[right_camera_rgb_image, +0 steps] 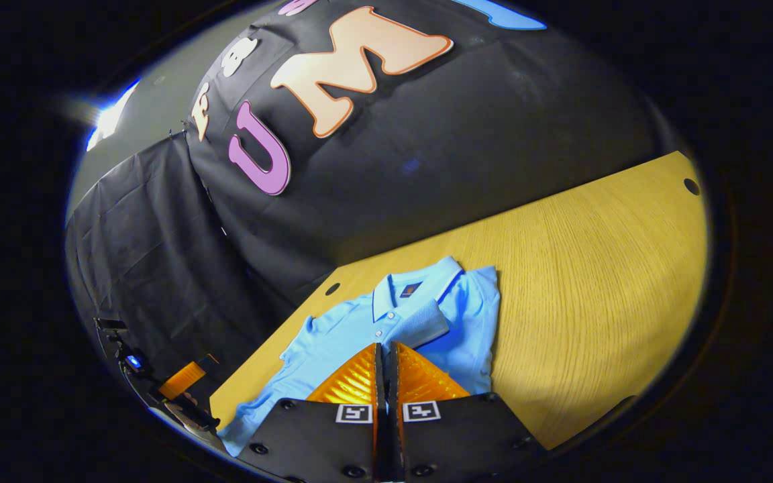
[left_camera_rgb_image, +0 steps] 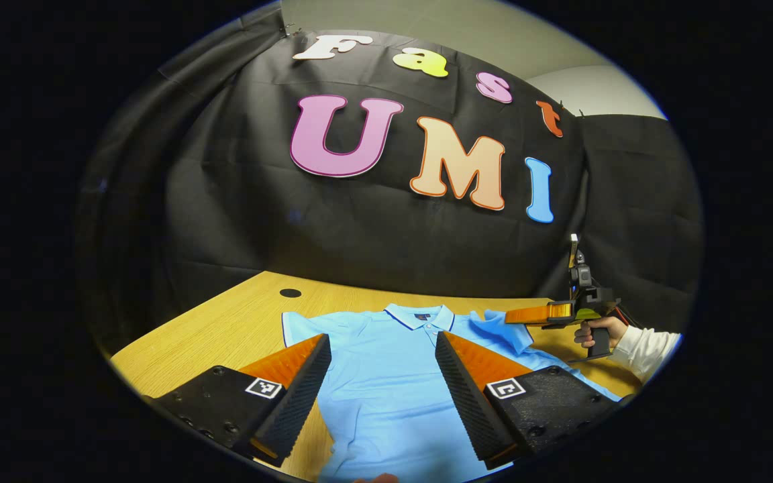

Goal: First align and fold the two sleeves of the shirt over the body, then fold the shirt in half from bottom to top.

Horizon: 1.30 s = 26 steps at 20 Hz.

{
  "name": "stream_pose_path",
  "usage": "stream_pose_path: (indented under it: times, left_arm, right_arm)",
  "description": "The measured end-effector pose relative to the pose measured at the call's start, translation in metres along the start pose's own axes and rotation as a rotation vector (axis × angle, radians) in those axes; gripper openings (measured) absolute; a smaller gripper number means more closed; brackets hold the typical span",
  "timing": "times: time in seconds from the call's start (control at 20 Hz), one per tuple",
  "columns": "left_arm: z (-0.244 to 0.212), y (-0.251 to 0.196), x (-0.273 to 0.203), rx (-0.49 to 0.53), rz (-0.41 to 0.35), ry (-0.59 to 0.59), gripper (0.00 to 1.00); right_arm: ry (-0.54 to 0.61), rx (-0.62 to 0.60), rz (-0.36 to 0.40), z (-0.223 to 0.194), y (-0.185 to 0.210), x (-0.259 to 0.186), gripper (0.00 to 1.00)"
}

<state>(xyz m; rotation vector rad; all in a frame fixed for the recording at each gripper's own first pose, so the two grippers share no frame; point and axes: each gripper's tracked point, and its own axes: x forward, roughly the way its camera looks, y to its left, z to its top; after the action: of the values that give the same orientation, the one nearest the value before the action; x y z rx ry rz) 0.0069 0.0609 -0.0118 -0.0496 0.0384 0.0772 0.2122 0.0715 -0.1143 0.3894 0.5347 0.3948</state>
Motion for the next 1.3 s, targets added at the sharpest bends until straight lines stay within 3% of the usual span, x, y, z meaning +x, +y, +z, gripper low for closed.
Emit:
stream_pose_path:
  times: [0.15,0.2,0.25,0.4,0.45,0.55,0.6,0.65,0.75,0.9,1.1,1.3]
  left_arm:
    - [0.000,0.002,0.001,-0.001,0.005,0.001,0.94]
    - [-0.001,0.004,0.001,-0.001,0.006,0.002,0.94]
    - [-0.002,0.007,0.002,-0.003,0.011,0.002,0.94]
    - [-0.002,0.025,0.005,-0.018,0.049,0.002,0.94]
    - [-0.002,0.032,0.008,-0.028,0.063,0.008,0.94]
    - [-0.009,0.047,0.014,-0.043,0.081,0.043,0.94]
    - [-0.010,0.057,0.017,-0.039,0.093,0.058,0.94]
    - [-0.014,0.068,0.022,-0.024,0.112,0.079,0.94]
    - [-0.027,0.088,0.033,0.020,0.148,0.152,0.94]
    - [-0.042,0.101,0.056,0.078,0.123,0.250,0.94]
    - [-0.052,0.106,0.092,0.062,0.063,0.322,0.94]
    - [-0.059,0.124,0.126,0.083,0.076,0.394,0.94]
  right_arm:
    - [0.053,0.054,0.000,-0.019,-0.001,0.005,0.04]
    - [0.068,0.059,-0.005,-0.022,-0.004,0.005,0.15]
    - [0.074,0.062,0.003,-0.024,-0.002,0.003,0.15]
    - [0.083,0.015,0.002,-0.024,0.004,-0.007,0.83]
    - [0.074,-0.020,-0.002,-0.024,0.006,-0.013,0.95]
    - [0.047,-0.101,-0.011,-0.016,0.013,-0.030,0.97]
    - [0.025,-0.141,-0.018,-0.011,0.017,-0.039,0.92]
    - [-0.004,-0.174,-0.027,-0.006,0.020,-0.050,0.98]
    - [-0.062,-0.217,-0.049,0.005,0.025,-0.073,0.97]
    - [-0.149,-0.251,-0.096,0.014,0.024,-0.113,0.98]
    - [-0.259,-0.281,-0.189,0.017,0.011,-0.163,0.98]
    - [-0.353,-0.285,-0.252,0.016,0.008,-0.203,0.97]
